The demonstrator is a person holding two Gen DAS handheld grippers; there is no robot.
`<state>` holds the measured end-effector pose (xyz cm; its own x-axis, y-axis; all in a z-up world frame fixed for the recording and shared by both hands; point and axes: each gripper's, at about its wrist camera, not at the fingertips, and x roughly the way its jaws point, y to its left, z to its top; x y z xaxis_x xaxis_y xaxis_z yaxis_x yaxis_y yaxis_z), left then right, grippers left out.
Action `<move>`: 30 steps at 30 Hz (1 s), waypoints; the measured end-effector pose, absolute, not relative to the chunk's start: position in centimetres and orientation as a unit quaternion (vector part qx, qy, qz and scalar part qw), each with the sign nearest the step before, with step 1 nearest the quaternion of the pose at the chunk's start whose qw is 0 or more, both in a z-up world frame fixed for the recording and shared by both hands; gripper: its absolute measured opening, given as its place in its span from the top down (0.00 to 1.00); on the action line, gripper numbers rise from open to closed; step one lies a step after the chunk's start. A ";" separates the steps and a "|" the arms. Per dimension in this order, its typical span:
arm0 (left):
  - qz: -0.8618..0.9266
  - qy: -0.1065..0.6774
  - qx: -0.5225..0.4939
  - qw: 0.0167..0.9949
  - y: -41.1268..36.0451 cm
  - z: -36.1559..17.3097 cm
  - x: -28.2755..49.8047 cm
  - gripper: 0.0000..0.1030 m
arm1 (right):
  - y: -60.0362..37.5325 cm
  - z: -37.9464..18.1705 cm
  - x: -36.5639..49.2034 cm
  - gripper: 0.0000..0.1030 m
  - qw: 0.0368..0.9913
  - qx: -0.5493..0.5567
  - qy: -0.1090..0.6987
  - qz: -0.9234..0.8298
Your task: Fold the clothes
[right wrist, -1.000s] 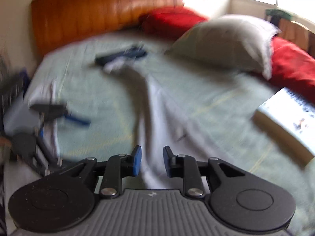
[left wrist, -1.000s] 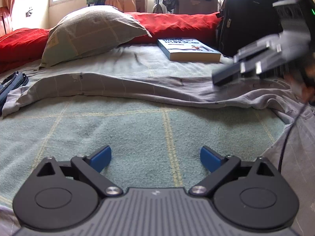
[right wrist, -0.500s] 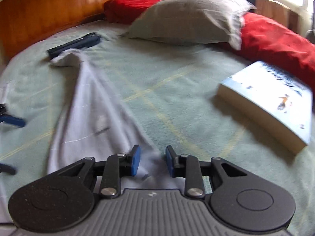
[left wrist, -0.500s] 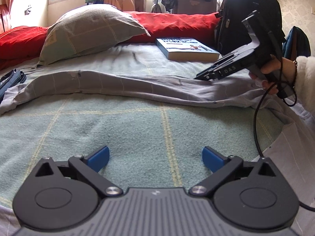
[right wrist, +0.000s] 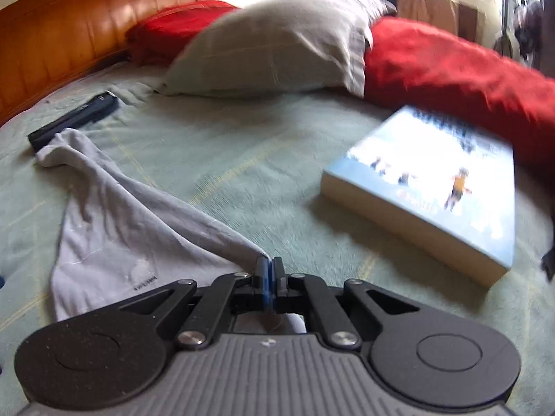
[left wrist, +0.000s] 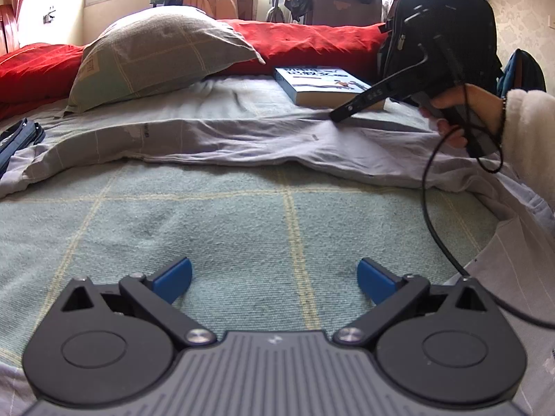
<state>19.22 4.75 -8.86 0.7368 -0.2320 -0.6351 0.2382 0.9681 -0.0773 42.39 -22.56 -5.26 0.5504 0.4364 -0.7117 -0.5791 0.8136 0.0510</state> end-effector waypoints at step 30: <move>-0.169 0.321 0.047 0.931 0.5 -5.5 17.0 0.02 | -41.9 -3.6 33.0 0.55 0.909 -0.077 0.379 0.156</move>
<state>16.97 0.49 -5.54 0.7367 -0.2844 -0.6135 0.3443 0.9386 -0.0218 32.99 -41.94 -3.62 0.6636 0.2252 -0.7134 -0.3422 0.9394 -0.0218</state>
